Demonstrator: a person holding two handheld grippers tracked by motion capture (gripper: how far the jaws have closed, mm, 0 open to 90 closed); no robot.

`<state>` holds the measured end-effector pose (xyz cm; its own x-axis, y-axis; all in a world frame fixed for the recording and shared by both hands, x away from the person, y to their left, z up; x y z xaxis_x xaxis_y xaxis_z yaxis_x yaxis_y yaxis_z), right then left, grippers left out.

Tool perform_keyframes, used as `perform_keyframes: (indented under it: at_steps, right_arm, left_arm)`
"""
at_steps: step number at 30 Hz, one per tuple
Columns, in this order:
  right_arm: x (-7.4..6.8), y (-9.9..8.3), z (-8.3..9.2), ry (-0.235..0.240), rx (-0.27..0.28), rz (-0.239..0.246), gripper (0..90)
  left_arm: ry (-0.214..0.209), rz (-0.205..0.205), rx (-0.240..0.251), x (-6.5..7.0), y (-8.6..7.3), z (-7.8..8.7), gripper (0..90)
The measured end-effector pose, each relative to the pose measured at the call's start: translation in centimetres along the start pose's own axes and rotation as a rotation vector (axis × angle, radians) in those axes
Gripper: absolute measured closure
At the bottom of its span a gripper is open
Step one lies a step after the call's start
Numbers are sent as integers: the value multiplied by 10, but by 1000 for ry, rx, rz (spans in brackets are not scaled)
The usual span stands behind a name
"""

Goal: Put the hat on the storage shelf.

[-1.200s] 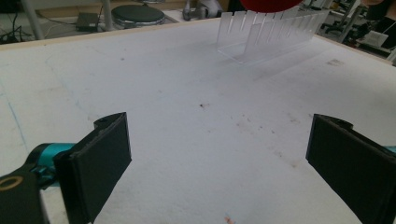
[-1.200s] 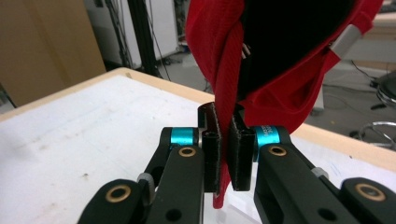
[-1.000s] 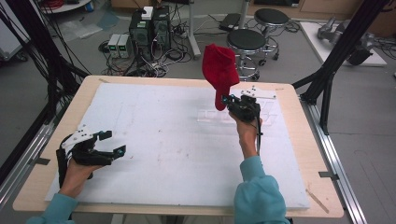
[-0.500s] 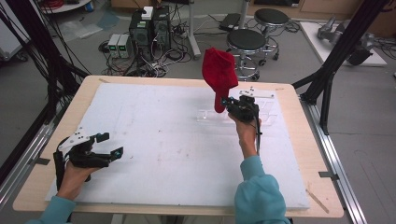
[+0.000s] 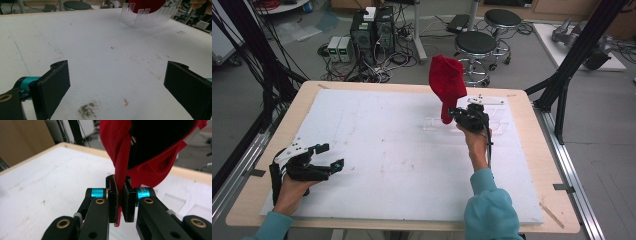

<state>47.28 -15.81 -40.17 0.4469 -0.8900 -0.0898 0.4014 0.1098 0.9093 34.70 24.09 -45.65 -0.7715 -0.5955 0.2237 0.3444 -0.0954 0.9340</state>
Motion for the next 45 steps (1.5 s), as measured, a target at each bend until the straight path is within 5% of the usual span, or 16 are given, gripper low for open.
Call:
perform_keyframes:
  at_steps: [7, 37, 45]
  right_arm:
    - [2, -8, 0, 14, -28, -18, 857]
    - [-2, -25, 7, 2, -132, 51, 843]
    - [0, -23, 13, -15, -111, 53, 672]
  left_arm:
    - [-1, 0, -5, 1, -1, -1, 70]
    - [16, 23, 22, 1, -19, 6, 70]
    - [12, 25, 23, 1, -19, 6, 70]
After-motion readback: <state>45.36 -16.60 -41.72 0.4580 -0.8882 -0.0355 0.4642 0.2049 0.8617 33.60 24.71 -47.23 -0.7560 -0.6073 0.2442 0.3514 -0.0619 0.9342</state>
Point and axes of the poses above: each handheld gripper's, and its own axes: z roughly backward along the jaws, y roughly out of its top, x roughly to its right, the point moved 8 cm from there along -z, roughly forward along the jaws, and after that the axes turned 10 degrees about -y, right-handed, at the moved point
